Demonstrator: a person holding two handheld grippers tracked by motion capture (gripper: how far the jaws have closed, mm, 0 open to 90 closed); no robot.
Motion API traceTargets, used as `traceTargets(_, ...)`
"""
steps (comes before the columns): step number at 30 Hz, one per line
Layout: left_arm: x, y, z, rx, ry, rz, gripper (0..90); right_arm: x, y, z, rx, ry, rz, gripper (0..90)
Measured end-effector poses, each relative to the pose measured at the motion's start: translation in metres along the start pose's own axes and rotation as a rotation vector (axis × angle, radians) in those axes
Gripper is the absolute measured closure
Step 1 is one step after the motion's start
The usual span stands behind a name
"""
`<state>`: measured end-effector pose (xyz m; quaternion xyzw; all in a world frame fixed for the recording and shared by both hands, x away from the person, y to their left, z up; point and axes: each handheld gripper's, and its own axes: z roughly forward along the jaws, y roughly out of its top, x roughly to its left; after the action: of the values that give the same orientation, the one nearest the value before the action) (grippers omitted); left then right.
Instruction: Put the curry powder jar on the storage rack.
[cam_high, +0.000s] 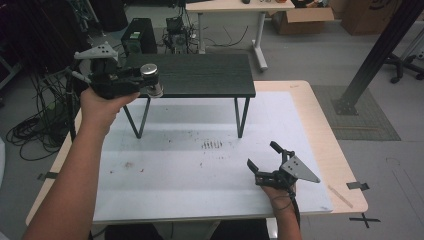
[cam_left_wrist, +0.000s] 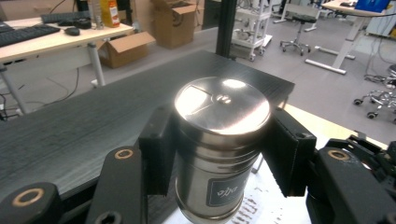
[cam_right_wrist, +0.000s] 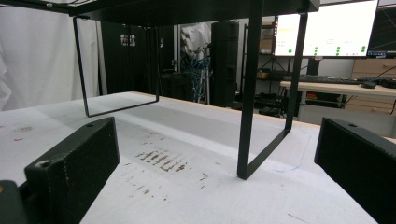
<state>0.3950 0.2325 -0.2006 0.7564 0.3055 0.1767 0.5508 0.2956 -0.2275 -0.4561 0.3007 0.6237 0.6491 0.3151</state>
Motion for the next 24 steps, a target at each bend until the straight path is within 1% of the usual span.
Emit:
traceTargets(3,0.004,0.003,0.001,-0.002,-0.004,-0.001,49.3,0.0,0.0,0.0,-0.001,0.0,-0.001,0.0)
traceTargets(4,0.007,0.005,0.002,-0.003,-0.008,-0.008,49.3,0.0,0.0,0.0,-0.001,0.0,-0.001,0.0)
traceTargets(8,0.012,0.009,0.005,0.006,-0.002,-0.006,49.3,0.0,0.0,0.0,0.001,0.001,-0.001,0.0)
traceTargets(10,0.016,0.012,0.007,0.01,0.01,0.0,49.3,0.0,0.0,0.0,0.002,0.001,-0.001,0.0)
traceTargets(12,0.017,0.013,0.008,0.01,0.013,0.0,49.2,0.0,0.0,0.0,0.002,0.001,-0.001,0.0)
traceTargets(13,0.021,0.014,0.011,0.019,0.024,0.003,49.3,0.0,0.0,0.0,0.001,0.001,-0.001,0.0)
traceTargets(18,0.028,0.012,0.018,0.03,0.045,0.002,49.2,0.0,0.0,0.0,0.002,0.001,0.0,0.0)
traceTargets(21,0.031,0.012,0.022,0.039,0.056,0.012,49.2,0.0,0.0,0.0,0.0,0.0,0.001,0.0)
traceTargets(24,0.033,0.011,0.025,0.05,0.061,0.004,49.2,0.0,0.0,0.0,0.0,0.0,0.0,0.0)
